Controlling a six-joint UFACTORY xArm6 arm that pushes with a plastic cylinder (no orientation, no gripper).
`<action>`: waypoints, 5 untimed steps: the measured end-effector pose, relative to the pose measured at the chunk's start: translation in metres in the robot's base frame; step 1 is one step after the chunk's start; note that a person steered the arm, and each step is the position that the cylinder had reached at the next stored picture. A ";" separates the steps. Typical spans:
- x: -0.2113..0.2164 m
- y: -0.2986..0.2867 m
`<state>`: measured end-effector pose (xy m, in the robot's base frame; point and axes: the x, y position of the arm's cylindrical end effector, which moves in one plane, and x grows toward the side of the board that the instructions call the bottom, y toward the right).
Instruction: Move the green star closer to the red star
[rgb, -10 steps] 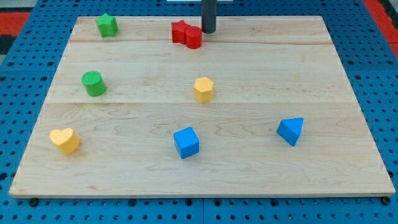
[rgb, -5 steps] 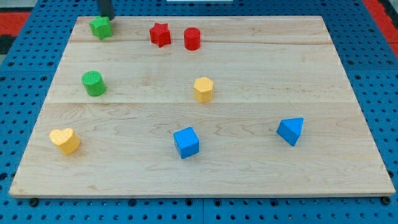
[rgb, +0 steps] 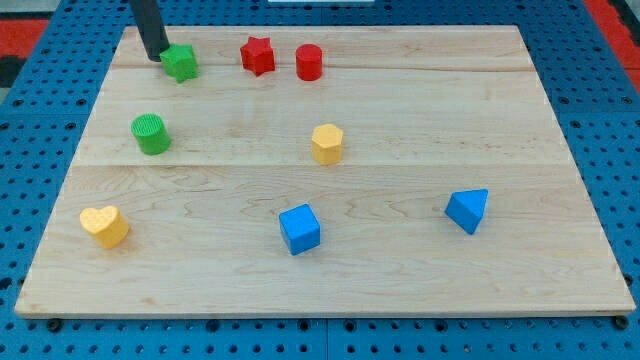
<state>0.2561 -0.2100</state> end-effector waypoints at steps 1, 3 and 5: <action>0.021 0.003; 0.050 0.003; 0.024 0.033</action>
